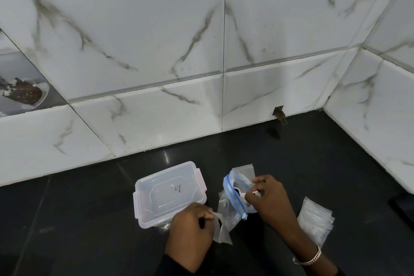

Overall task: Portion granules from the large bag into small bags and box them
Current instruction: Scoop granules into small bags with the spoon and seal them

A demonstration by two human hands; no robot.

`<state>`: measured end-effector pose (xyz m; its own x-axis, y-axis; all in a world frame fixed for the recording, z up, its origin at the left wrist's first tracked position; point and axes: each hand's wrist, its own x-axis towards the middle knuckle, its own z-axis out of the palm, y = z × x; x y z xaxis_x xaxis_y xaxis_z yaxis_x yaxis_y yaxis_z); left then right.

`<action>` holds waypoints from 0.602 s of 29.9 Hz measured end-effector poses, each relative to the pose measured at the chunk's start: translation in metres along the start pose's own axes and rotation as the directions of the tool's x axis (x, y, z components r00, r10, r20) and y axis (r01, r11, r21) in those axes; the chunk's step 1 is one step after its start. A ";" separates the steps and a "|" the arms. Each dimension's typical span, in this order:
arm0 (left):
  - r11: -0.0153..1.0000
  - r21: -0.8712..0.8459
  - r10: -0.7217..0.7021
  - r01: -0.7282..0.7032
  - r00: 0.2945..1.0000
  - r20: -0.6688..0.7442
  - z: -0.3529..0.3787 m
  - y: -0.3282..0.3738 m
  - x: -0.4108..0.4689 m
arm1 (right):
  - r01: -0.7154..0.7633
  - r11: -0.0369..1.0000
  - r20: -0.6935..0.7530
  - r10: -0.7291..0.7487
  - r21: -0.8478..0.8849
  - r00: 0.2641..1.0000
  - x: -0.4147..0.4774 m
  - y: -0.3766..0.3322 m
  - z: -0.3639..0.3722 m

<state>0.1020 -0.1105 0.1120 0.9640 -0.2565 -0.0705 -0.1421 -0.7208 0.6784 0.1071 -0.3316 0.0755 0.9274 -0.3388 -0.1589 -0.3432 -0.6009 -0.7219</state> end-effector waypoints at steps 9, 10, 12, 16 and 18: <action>0.983 0.150 0.097 -0.103 0.994 0.046 0.006 0.034 0.025 | 0.031 0.987 -0.178 -0.003 0.157 0.984 -0.027 -0.017 -0.050; 0.982 0.163 0.083 -0.093 0.994 0.067 0.008 0.038 0.027 | 0.053 0.982 -0.188 -0.018 0.179 0.982 -0.033 -0.020 -0.055; 0.980 0.181 0.061 -0.080 0.992 0.108 0.012 0.045 0.031 | 0.121 0.974 -0.195 -0.083 0.191 0.977 -0.045 -0.026 -0.063; 0.983 0.178 0.020 -0.041 0.992 0.121 0.019 0.051 0.037 | 0.262 0.958 -0.206 -0.234 0.119 0.950 -0.068 -0.035 -0.061; 0.983 0.185 0.001 -0.022 0.993 0.114 0.021 0.052 0.039 | 0.350 0.935 -0.236 -0.328 0.054 0.915 -0.073 -0.032 -0.049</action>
<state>0.1280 -0.1715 0.1292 0.9319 -0.3287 -0.1532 -0.2022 -0.8216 0.5329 0.0427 -0.3229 0.1435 0.9257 -0.2834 0.2507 0.0113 -0.6416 -0.7670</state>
